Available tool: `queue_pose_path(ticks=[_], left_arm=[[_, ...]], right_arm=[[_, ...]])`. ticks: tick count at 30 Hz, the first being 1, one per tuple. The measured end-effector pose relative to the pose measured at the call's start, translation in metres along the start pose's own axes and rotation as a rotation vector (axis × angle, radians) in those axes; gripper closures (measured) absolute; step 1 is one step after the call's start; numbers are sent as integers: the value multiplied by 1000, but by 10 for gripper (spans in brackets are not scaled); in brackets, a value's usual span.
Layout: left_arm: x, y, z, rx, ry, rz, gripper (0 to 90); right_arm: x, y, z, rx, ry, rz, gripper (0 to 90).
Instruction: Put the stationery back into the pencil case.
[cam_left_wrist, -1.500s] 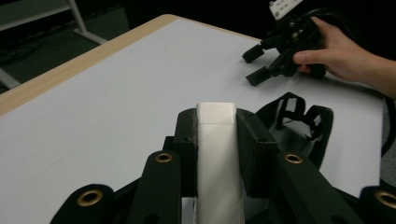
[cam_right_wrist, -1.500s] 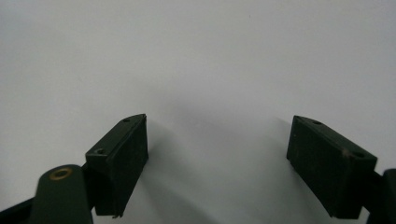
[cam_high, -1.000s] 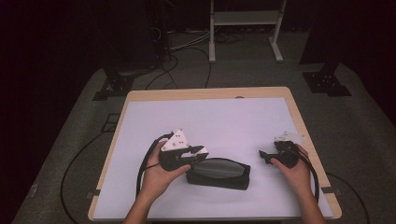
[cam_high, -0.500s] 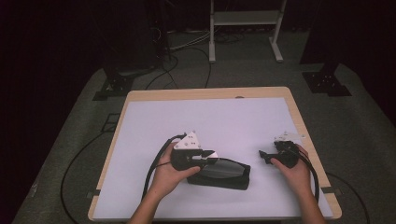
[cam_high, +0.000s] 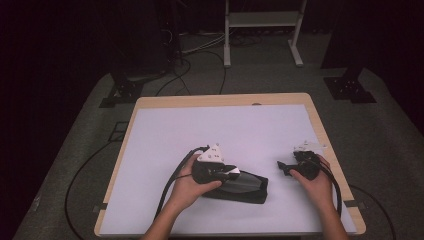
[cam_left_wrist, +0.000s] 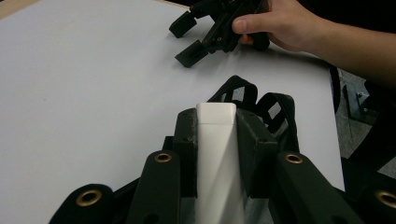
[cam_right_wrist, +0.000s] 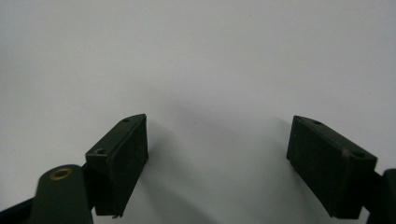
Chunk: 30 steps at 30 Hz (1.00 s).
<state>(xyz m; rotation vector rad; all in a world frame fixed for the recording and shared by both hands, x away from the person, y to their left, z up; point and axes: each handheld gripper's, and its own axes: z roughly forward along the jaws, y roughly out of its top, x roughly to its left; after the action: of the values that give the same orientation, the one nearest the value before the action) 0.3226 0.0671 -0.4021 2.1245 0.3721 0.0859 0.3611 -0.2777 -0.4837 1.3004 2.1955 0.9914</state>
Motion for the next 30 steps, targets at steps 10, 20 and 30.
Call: queue_pose_path(ticks=[10,20,30], left_arm=[[1,0,-2,-18,-6,-13,691],[7,-3,-20,-40,44,-35,647],[16,-8,-36,-35,114,-62,487]], right_arm=[[0,0,0,0,0,0,192],[0,0,0,0,1,0,192],[0,0,0,0,1,0,192]])
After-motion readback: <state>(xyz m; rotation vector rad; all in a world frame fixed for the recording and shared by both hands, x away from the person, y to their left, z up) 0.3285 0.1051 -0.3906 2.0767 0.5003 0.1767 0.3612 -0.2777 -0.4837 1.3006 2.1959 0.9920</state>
